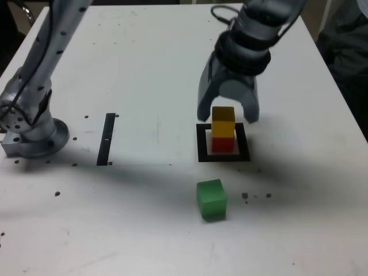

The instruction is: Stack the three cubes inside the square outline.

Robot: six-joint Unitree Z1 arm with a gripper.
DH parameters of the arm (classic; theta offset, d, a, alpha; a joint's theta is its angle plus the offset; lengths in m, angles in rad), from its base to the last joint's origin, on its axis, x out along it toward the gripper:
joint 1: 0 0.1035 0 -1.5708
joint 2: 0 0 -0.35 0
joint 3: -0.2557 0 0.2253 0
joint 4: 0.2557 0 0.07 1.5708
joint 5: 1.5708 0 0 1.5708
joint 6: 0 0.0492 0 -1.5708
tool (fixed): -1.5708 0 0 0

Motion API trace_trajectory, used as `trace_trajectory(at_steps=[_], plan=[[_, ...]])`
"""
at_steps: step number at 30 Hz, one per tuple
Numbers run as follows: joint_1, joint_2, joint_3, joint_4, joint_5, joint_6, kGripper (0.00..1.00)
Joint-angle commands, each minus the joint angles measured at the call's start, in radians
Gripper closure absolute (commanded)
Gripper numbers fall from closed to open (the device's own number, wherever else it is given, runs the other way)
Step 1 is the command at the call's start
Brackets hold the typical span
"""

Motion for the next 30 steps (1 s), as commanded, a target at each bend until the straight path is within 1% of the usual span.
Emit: trace_trajectory(at_steps=[1,5,9,13,16,21,23,27,30], plan=[[-0.013,-0.028,-0.004,0.005,0.018,-0.002,0.00],[-0.045,-0.063,-0.007,0.009,0.050,0.005,0.00],[-0.088,-0.108,-0.005,0.029,0.073,0.015,0.00],[-0.136,-0.160,0.004,0.045,0.080,0.015,0.00],[-0.174,-0.182,0.007,0.050,0.060,0.013,0.01],[-0.247,-0.180,0.008,0.049,0.002,-0.003,0.01],[-0.278,-0.177,0.005,0.047,-0.009,-0.034,0.01],[-0.341,-0.166,0.001,0.044,-0.023,-0.139,0.01],[-0.375,-0.143,0.002,0.040,-0.042,-0.200,0.01]])
